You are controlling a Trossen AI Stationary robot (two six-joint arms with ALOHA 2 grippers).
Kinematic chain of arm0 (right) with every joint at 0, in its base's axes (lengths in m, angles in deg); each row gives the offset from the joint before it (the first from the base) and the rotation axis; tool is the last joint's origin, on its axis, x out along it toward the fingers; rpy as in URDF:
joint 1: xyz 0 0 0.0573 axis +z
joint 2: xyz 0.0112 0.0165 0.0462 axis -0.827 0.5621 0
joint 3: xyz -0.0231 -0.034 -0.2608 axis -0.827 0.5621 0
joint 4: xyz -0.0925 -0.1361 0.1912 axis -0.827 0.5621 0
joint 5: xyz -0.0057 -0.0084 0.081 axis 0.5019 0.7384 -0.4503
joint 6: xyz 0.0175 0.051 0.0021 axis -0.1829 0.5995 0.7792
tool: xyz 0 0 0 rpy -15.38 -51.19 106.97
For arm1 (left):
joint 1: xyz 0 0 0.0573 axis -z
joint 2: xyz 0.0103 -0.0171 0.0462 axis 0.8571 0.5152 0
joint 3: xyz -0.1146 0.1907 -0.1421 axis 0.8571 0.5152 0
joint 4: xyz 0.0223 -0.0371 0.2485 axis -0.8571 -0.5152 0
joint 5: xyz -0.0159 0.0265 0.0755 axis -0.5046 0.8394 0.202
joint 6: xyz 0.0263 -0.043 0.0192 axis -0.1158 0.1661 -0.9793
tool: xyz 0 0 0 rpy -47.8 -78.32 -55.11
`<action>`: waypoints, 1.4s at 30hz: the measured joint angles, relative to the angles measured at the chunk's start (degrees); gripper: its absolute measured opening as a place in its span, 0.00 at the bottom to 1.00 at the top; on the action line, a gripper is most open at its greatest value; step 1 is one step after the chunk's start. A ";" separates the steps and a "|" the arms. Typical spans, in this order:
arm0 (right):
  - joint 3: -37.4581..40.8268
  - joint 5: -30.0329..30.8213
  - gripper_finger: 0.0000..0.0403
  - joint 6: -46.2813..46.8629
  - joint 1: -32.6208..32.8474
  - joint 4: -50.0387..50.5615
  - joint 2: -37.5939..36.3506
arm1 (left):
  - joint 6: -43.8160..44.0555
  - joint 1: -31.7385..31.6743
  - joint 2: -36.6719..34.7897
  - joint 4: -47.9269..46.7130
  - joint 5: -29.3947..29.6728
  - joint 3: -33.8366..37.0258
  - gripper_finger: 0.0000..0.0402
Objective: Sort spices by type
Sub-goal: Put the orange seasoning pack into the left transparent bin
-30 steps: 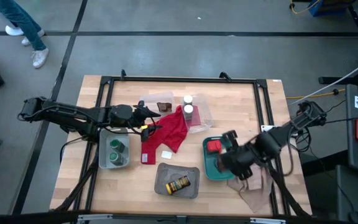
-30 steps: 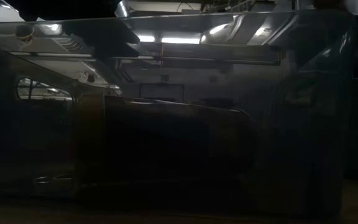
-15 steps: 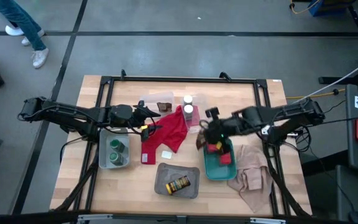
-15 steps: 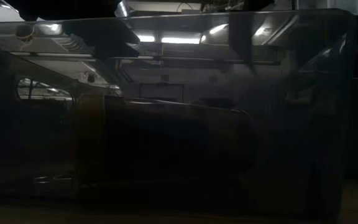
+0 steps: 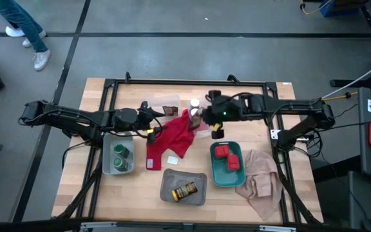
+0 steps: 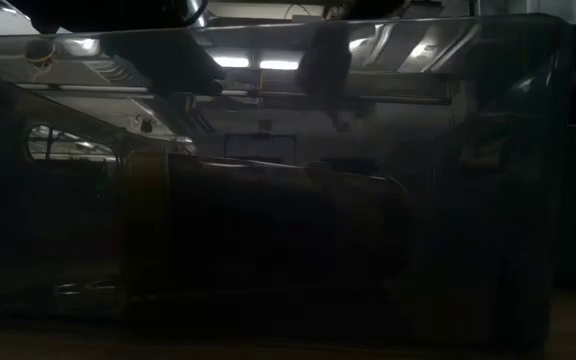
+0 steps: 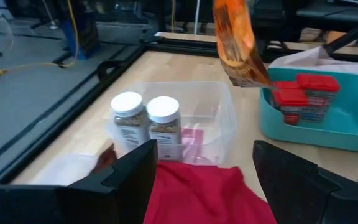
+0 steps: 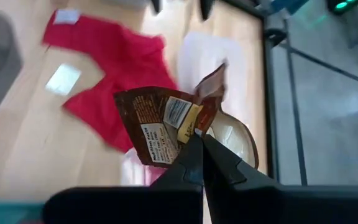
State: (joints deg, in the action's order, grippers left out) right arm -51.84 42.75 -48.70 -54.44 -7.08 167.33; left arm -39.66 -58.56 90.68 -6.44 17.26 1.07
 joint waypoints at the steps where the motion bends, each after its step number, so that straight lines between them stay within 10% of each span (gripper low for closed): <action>1: 0.00 0.00 0.00 -0.02 -0.52 -1.13 0.00 | -0.31 0.00 0.00 0.00 0.25 0.00 0.64; 42: 0.11 1.48 0.00 -2.91 -3.27 -36.29 2.10 | -18.43 -0.10 1.65 33.61 0.60 -0.01 0.64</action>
State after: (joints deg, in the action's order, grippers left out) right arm -51.73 44.23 -51.61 -57.71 -43.37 169.43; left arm -58.09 -58.66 92.34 27.16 17.86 1.07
